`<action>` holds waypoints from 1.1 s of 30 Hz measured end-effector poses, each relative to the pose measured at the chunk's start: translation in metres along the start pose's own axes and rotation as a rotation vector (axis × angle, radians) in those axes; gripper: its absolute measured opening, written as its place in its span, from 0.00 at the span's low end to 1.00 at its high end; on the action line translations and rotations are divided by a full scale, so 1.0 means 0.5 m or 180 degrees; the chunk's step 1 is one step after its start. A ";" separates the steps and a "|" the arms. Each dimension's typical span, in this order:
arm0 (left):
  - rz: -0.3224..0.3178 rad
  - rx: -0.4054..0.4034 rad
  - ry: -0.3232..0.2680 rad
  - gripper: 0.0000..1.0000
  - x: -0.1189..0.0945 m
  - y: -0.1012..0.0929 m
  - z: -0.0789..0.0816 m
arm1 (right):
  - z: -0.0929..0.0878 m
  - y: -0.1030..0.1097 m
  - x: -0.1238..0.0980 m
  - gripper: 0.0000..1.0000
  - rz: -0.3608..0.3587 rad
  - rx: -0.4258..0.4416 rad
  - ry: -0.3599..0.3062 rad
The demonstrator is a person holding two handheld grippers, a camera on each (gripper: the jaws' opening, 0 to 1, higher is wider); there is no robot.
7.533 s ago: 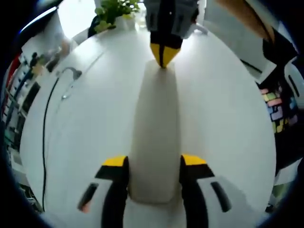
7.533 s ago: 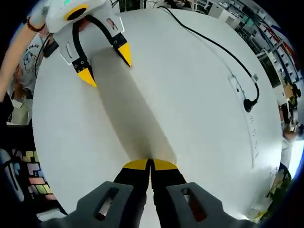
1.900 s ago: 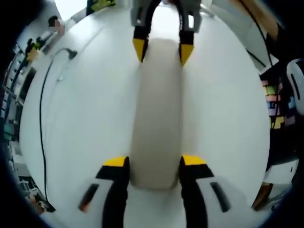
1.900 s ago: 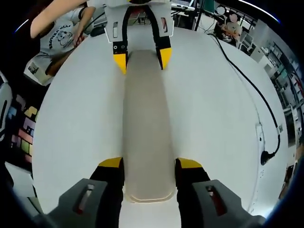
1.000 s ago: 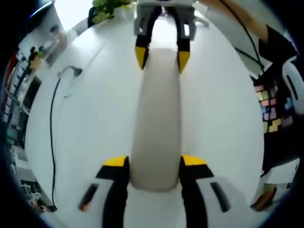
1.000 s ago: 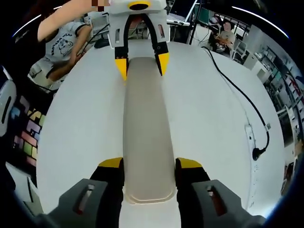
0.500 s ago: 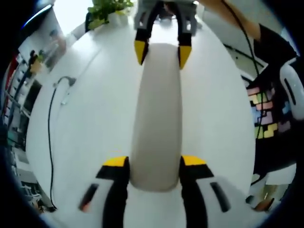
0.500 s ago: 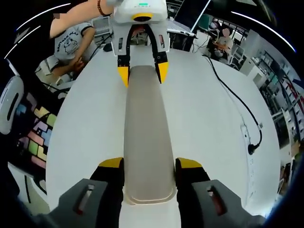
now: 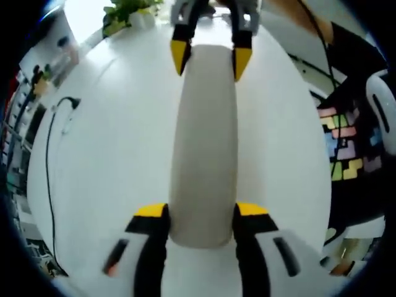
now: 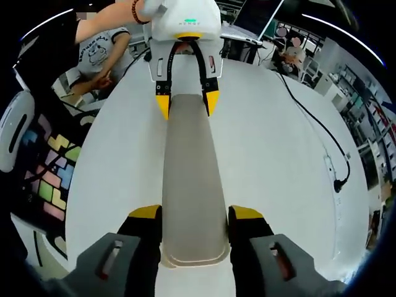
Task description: Arrange the utensils inside the cutlery case until each visible utensil rests in its matching compartment.
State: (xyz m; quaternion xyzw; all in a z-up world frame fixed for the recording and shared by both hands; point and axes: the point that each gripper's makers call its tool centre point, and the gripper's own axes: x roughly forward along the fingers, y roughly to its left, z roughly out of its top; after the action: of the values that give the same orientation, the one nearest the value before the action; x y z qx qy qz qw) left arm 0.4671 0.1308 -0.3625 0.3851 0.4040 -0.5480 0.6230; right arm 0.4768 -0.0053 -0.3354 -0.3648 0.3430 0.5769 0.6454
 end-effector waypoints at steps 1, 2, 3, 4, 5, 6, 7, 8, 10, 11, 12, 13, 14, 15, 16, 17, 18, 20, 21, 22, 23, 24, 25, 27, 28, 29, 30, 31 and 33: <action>-0.0003 0.0013 0.0015 0.44 0.002 -0.002 -0.002 | -0.003 0.016 0.005 0.43 0.0003 0.0012 -0.0002; -0.0010 0.0023 0.0027 0.44 0.004 -0.006 -0.003 | -0.006 0.024 0.009 0.43 0.0017 0.0033 -0.0001; -0.0016 0.0042 0.0052 0.43 0.006 -0.010 -0.004 | -0.007 0.019 0.010 0.43 0.0029 0.0048 -0.0003; -0.0018 0.0059 0.0067 0.43 0.007 -0.013 -0.005 | -0.009 0.019 0.013 0.43 0.0040 0.0057 0.0001; -0.0018 0.0074 0.0082 0.43 0.008 -0.015 -0.004 | -0.011 0.019 0.014 0.43 0.0048 0.0072 0.0004; -0.0018 0.0083 0.0091 0.43 0.008 -0.016 -0.004 | -0.015 0.019 0.016 0.43 0.0059 0.0092 0.0008; -0.0017 0.0095 0.0097 0.43 0.008 -0.015 -0.004 | -0.016 0.019 0.017 0.43 0.0062 0.0096 0.0010; -0.0014 0.0103 0.0100 0.43 0.009 -0.016 -0.003 | -0.021 0.025 0.018 0.43 0.0063 0.0105 0.0011; -0.0028 0.0114 0.0106 0.43 0.010 -0.015 -0.001 | -0.028 0.036 0.022 0.43 0.0082 0.0137 0.0001; -0.0037 0.0116 0.0109 0.43 0.013 -0.021 0.001 | -0.031 0.042 0.023 0.43 0.0090 0.0146 -0.0003; -0.0037 0.0123 0.0113 0.43 0.019 -0.036 0.006 | -0.035 0.045 0.025 0.43 0.0092 0.0160 -0.0006; -0.0035 0.0135 0.0105 0.43 0.020 -0.037 0.008 | -0.038 0.048 0.028 0.43 0.0091 0.0178 0.0001; -0.0038 0.0141 0.0101 0.43 0.019 -0.031 0.007 | -0.041 0.050 0.029 0.43 0.0090 0.0191 -0.0001; -0.0039 0.0142 0.0100 0.43 0.019 -0.031 0.007 | -0.042 0.053 0.031 0.43 0.0090 0.0200 -0.0005; -0.0044 0.0140 0.0105 0.43 0.019 -0.031 0.008 | -0.044 0.055 0.033 0.43 0.0095 0.0214 -0.0011; -0.0046 0.0139 0.0110 0.43 0.020 -0.031 0.008 | -0.044 0.056 0.033 0.43 0.0095 0.0214 -0.0012; -0.0042 0.0141 0.0124 0.43 0.021 -0.032 0.008 | -0.044 0.052 0.035 0.43 0.0091 0.0202 -0.0014; -0.0029 0.0143 0.0143 0.43 0.025 -0.045 0.010 | -0.046 0.051 0.040 0.43 0.0094 0.0195 -0.0008; -0.0026 0.0144 0.0147 0.43 0.025 -0.046 0.010 | -0.048 0.051 0.043 0.43 0.0097 0.0201 -0.0002; -0.0024 0.0149 0.0152 0.43 0.026 -0.047 0.009 | -0.050 0.050 0.046 0.43 0.0107 0.0228 0.0013; -0.0023 0.0159 0.0160 0.43 0.027 -0.050 0.010 | -0.051 0.051 0.049 0.43 0.0111 0.0232 0.0020; -0.0022 0.0165 0.0163 0.43 0.028 -0.055 0.010 | -0.052 0.054 0.050 0.43 0.0113 0.0231 0.0027; -0.0025 0.0162 0.0171 0.43 0.030 -0.058 0.010 | -0.050 0.058 0.049 0.43 0.0103 0.0222 0.0016; -0.0034 0.0139 0.0172 0.44 0.027 -0.060 0.005 | -0.048 0.062 0.049 0.43 0.0092 0.0204 -0.0003; -0.0038 0.0133 0.0169 0.44 0.027 -0.061 0.004 | -0.047 0.064 0.050 0.43 0.0092 0.0203 -0.0005; -0.0038 0.0132 0.0170 0.44 0.026 -0.063 0.002 | -0.047 0.065 0.051 0.43 0.0093 0.0217 -0.0003; -0.0038 0.0133 0.0173 0.44 0.027 -0.065 0.000 | -0.046 0.074 0.052 0.44 0.0088 0.0225 0.0001; -0.0036 0.0140 0.0178 0.44 0.027 -0.068 -0.002 | -0.046 0.077 0.054 0.44 0.0085 0.0236 0.0010; -0.0062 0.0104 0.0175 0.44 0.026 -0.070 -0.005 | -0.045 0.083 0.055 0.44 0.0077 0.0278 0.0031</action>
State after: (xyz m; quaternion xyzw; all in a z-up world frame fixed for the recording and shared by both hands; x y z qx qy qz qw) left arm 0.4333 0.1249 -0.3767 0.4062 0.4157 -0.5497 0.6000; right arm 0.4378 -0.0082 -0.3732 -0.3350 0.3753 0.5674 0.6519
